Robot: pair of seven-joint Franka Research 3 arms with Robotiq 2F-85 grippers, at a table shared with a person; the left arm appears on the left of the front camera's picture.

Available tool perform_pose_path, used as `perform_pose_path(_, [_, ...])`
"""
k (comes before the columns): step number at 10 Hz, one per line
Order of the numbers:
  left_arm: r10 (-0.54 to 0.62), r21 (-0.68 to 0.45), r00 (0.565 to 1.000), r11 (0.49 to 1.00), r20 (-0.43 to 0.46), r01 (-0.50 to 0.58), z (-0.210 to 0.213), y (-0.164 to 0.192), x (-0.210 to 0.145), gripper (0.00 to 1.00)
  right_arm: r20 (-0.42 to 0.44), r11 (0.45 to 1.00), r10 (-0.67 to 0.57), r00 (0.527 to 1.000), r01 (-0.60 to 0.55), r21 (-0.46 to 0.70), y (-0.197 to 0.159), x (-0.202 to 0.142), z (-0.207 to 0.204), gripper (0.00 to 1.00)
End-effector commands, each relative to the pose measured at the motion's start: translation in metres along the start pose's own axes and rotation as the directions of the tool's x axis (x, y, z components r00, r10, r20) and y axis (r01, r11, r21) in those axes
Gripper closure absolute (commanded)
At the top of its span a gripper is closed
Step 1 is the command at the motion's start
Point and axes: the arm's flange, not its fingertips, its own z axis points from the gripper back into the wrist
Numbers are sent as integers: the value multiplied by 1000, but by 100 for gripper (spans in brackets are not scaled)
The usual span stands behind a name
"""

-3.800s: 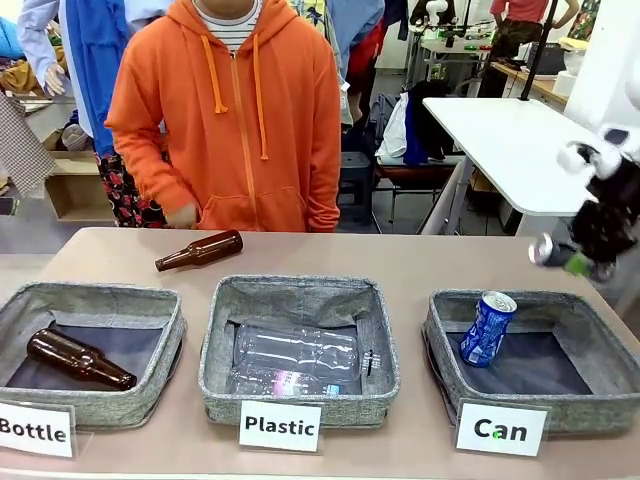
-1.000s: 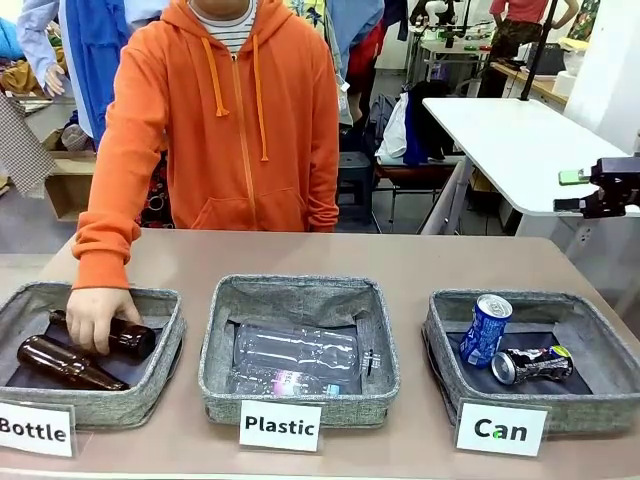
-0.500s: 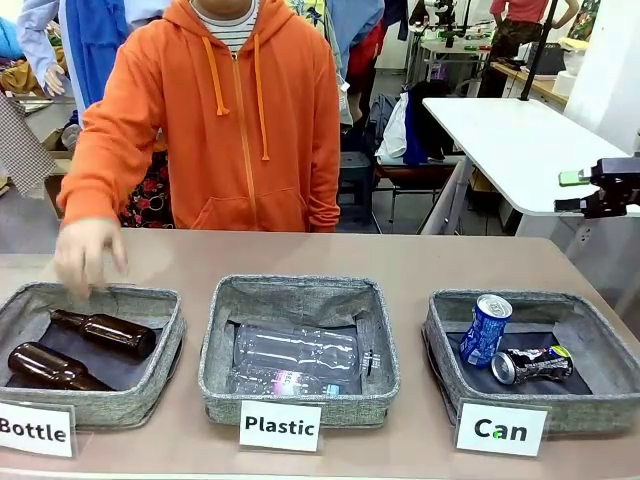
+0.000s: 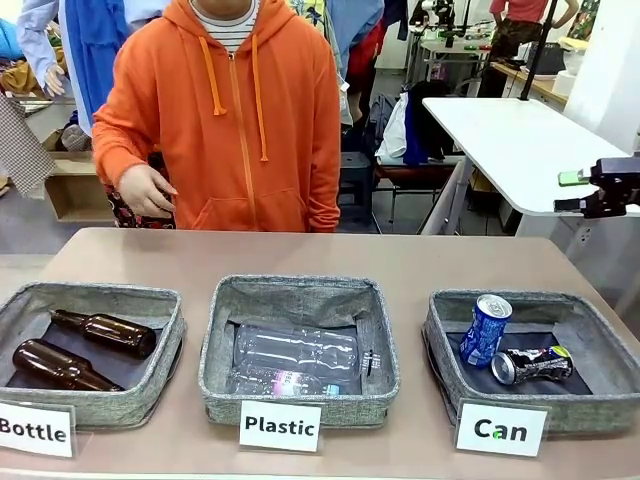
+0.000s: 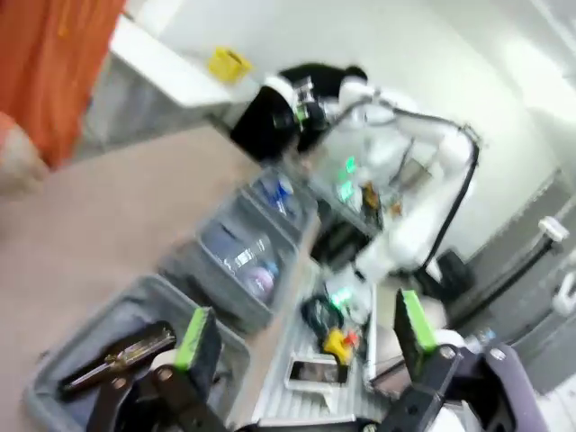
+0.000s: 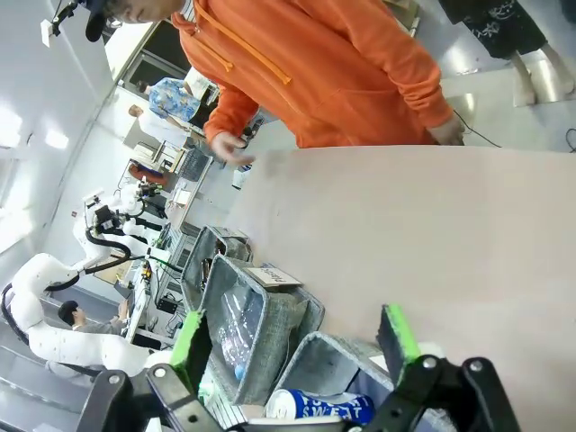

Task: Sort the can waste into the basket.
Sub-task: Pick up the can waste from the table and place it in the right Fabric basket.

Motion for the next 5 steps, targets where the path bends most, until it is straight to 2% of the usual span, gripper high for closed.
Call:
perform_pose_path(1, [22, -76, 978, 996, -206, -38, -77, 4, -14, 0, 0, 1000, 6, 1000, -6, -16, 4, -2, 0, 0])
perform_pose_path(3, [45, -74, 945, 995, -323, -73, -123, 11, -35, 0, 0, 1000, 6, 1000, -6, -16, 4, -2, 0, 0])
perform_pose_path(4, [64, -37, 947, 996, -315, -80, -136, 17, -45, 0, 0, 1000, 6, 1000, -6, -16, 4, -2, 0, 0])
perform_pose_path(5, [42, -96, 956, 993, -290, -73, -127, 15, -26, 0, 0, 1000, 6, 1000, -6, -16, 4, -2, 0, 0])
